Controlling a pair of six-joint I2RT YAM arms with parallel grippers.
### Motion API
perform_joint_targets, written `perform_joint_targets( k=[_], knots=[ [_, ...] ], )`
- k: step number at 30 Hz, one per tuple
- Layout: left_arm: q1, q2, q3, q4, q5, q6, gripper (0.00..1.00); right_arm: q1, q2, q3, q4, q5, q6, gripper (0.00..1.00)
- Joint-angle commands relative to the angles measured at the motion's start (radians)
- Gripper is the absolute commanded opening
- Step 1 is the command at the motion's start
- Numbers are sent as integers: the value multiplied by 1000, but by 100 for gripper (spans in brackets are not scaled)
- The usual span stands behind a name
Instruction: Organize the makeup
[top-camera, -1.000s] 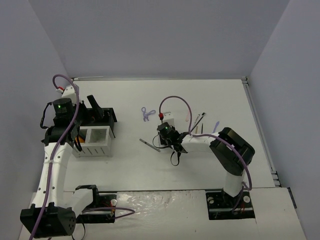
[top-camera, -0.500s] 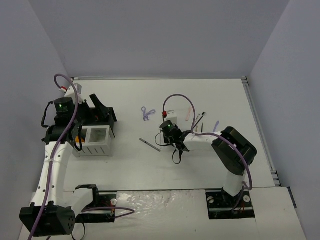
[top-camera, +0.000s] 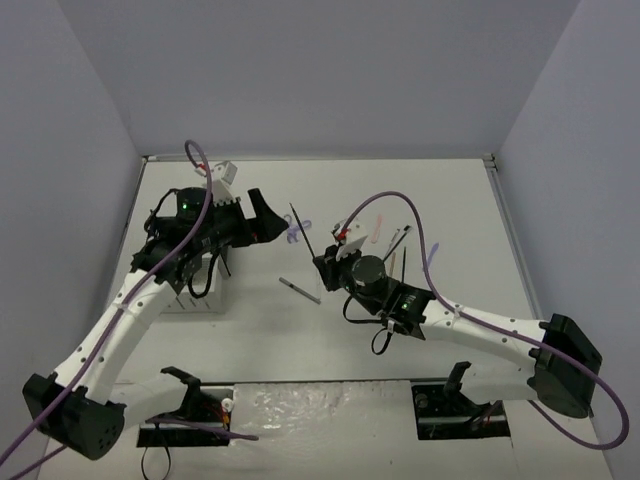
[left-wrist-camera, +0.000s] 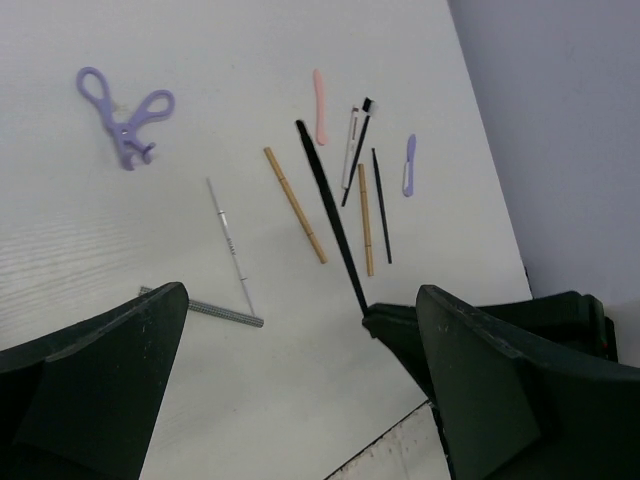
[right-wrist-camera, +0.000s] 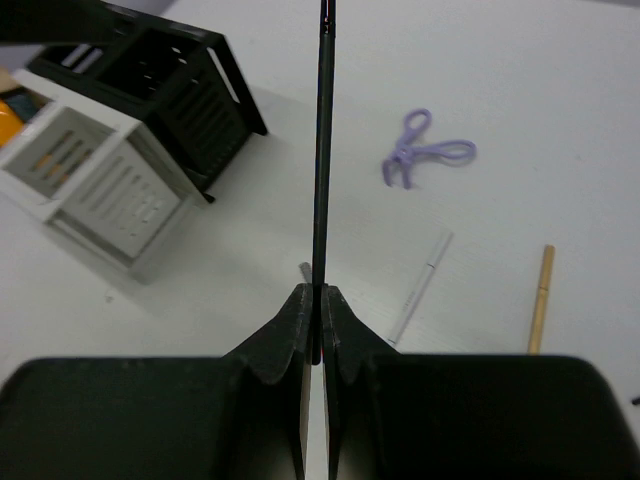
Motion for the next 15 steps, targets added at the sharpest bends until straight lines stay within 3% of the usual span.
perform_joint_targets(
  k=[1, 5, 10, 15],
  knots=[
    [-81, 35, 90, 123, -75, -47, 97, 35, -76, -17, 166, -66, -54, 0],
    [-117, 57, 112, 125, -111, -68, 97, 42, -114, -20, 192, -114, -55, 0],
    [-141, 80, 120, 138, -130, -91, 87, 47, -127, -30, 210, -120, -56, 0],
    [-167, 107, 118, 172, -131, -115, 52, 47, -131, -45, 230, -122, -52, 0]
  ],
)
